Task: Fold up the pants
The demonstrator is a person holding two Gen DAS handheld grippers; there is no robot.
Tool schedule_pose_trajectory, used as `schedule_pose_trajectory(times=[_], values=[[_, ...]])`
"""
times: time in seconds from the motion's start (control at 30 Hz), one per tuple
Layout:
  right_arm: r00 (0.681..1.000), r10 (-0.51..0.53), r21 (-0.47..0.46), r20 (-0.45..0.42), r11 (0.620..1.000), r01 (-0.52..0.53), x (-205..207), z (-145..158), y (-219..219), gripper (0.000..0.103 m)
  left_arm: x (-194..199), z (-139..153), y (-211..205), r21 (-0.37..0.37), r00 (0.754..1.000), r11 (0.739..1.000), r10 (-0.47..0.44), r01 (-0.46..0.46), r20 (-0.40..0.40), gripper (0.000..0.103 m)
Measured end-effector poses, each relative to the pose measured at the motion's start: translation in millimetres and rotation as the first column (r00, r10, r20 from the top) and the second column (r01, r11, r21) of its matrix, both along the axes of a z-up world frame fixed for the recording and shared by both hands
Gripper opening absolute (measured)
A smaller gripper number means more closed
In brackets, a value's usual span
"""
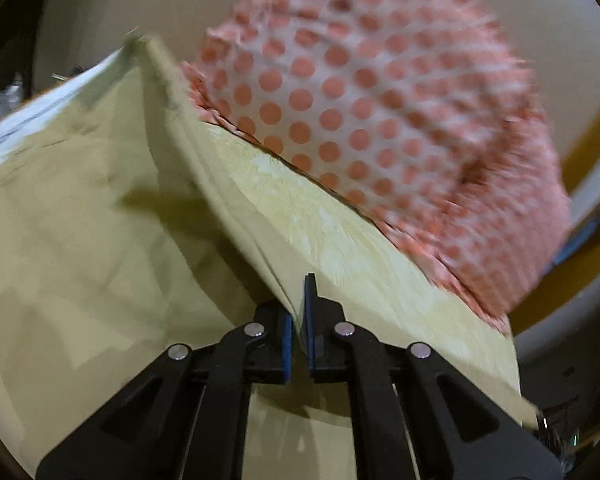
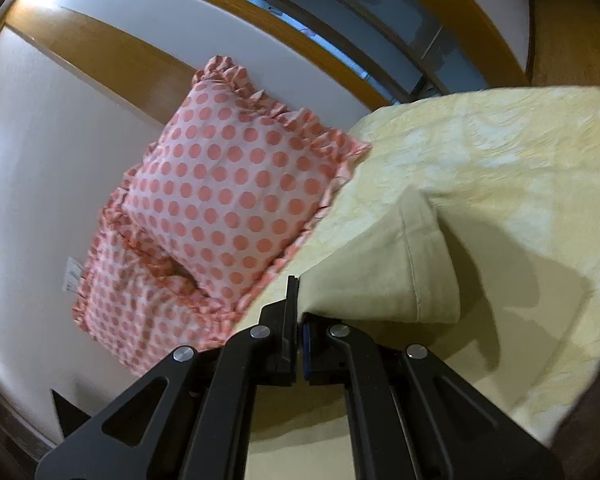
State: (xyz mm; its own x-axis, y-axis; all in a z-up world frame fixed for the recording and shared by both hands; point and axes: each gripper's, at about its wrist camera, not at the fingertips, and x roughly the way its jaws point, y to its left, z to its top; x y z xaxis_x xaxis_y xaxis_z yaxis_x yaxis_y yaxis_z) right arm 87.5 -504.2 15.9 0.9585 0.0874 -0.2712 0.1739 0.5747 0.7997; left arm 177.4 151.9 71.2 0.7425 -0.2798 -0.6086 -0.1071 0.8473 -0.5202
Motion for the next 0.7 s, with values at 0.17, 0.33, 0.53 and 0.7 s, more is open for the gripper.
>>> schedule_pose_trajectory(times=[0.17,0.33,0.53,0.7], values=[[0.991,-0.026,-0.012,-0.129,1.000,0.024,-14,-29,-12,0.001,-119,-33,-9,0.080,0.999,0.997,0.022,-0.019,-0.042,0.008],[0.984,-0.036,0.018,-0.175,0.999,0.040,-25,-49,-18,0.001,-149,-57,3,0.015,0.996,0.999,0.053,-0.052,-0.065,0.006],[0.979,-0.078,-0.004,-0.190,0.997,0.079,-43,-47,-17,0.001,-163,-56,-4,0.039,0.998,0.998,0.041,-0.039,-0.044,0.005],[0.966,-0.102,-0.058,-0.238,0.994,0.091,-49,-49,-8,0.002,-165,-57,-1,0.037,0.999,0.999,0.024,-0.022,-0.041,0.004]])
